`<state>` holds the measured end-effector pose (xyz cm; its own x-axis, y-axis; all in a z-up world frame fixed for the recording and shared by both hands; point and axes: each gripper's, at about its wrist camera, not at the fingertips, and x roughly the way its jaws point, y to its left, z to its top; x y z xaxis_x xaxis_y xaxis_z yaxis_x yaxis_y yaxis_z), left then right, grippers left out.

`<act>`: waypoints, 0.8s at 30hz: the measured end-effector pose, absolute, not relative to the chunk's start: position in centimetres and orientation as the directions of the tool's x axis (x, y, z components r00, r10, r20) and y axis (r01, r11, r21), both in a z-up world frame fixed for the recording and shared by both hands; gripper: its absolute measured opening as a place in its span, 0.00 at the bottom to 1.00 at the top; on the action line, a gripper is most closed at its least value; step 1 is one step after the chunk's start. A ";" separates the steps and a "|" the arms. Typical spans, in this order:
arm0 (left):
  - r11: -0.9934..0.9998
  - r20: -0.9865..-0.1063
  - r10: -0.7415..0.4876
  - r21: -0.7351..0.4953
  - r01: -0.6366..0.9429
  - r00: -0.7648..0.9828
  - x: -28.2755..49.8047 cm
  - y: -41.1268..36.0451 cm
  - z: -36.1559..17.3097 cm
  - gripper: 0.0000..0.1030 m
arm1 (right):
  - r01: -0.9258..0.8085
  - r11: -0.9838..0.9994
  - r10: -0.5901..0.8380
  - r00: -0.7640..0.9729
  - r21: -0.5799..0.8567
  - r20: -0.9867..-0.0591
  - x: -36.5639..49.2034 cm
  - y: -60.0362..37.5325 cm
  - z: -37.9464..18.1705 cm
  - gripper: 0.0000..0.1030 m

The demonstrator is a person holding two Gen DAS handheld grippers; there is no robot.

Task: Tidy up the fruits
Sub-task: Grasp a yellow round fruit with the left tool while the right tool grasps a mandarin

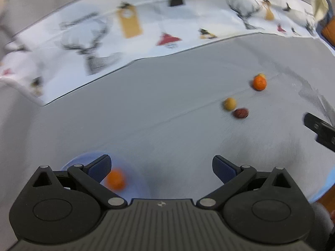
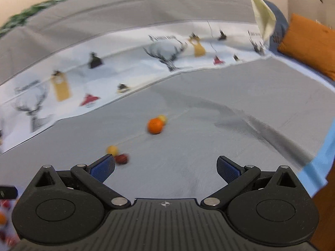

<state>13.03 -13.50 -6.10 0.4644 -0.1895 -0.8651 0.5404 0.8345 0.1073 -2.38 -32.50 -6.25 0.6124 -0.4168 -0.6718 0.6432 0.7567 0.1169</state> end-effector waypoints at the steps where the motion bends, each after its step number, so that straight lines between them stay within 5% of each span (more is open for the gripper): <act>1: 0.822 -0.862 -0.208 0.101 0.560 0.462 13.9 -14.9 -6.9 1.00 | 0.650 0.748 -0.407 0.610 0.136 -0.679 -1.2 -33.8 -7.0 0.99; 10: 0.735 -0.885 -0.242 0.101 0.671 0.398 19.8 -24.9 -14.3 1.00 | 0.648 0.751 -0.360 0.564 0.128 -0.743 9.8 -40.6 -13.3 0.99; 15: 0.749 -0.899 -0.292 -0.003 0.662 0.327 22.6 -26.5 -16.5 1.00 | 0.638 0.762 -0.337 0.536 0.110 -0.774 12.6 -42.6 -16.5 0.99; 20: 0.761 -0.908 -0.313 -0.064 0.645 0.279 23.6 -27.4 -18.0 0.99 | 0.606 0.794 -0.447 0.529 -0.047 -0.721 13.6 -41.6 -18.0 0.99; 24: 0.742 -0.894 -0.335 -0.057 0.668 0.297 22.9 -27.2 -17.4 0.77 | 0.623 0.781 -0.459 0.528 -0.042 -0.714 12.9 -41.3 -18.0 0.99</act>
<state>22.86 -27.21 -17.42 0.2965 -0.3353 -0.8942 0.6679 0.7421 -0.0567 12.95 -41.28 -18.00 0.5280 -0.4591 -0.7144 0.6229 0.7812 -0.0416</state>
